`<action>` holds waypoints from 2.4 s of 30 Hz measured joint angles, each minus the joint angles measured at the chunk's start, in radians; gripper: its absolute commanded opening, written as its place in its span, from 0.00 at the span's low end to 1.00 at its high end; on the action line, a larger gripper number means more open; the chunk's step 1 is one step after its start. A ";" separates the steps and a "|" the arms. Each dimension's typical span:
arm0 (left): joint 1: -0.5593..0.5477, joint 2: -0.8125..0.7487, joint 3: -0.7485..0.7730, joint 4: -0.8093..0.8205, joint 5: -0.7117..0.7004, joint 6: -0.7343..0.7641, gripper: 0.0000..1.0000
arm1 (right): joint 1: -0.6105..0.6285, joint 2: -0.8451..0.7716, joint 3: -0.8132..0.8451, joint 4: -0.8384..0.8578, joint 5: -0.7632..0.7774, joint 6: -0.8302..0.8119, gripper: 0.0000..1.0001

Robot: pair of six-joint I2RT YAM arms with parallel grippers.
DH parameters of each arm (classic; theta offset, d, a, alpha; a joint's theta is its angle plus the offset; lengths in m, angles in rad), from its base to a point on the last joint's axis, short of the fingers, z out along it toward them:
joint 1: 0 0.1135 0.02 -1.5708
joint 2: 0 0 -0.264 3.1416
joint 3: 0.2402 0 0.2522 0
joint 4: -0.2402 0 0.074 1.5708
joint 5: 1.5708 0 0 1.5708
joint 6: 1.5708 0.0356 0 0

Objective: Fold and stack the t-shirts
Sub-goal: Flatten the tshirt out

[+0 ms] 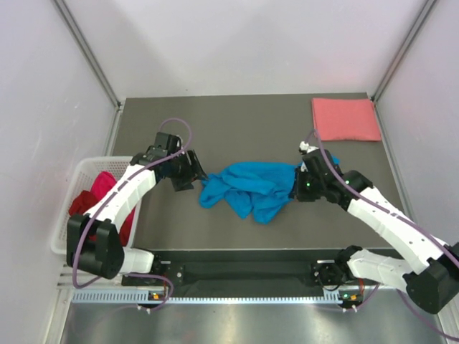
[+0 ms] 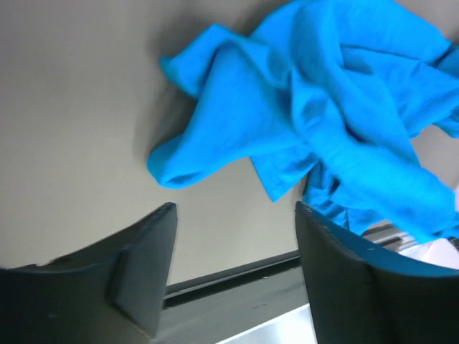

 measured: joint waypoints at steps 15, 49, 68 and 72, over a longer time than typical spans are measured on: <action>-0.193 0.296 0.175 0.136 0.068 0.049 0.76 | -0.102 -0.093 0.015 -0.178 0.018 -0.068 0.00; -0.257 0.345 0.566 -0.087 -0.315 0.043 0.00 | -0.219 -0.081 0.449 -0.365 0.138 -0.201 0.00; -0.371 -0.061 1.185 -0.071 -0.138 0.266 0.00 | -0.220 -0.181 1.350 -0.362 0.122 -0.361 0.00; -0.373 -0.077 1.213 -0.079 -0.114 0.255 0.00 | -0.220 -0.190 1.370 -0.362 0.077 -0.341 0.00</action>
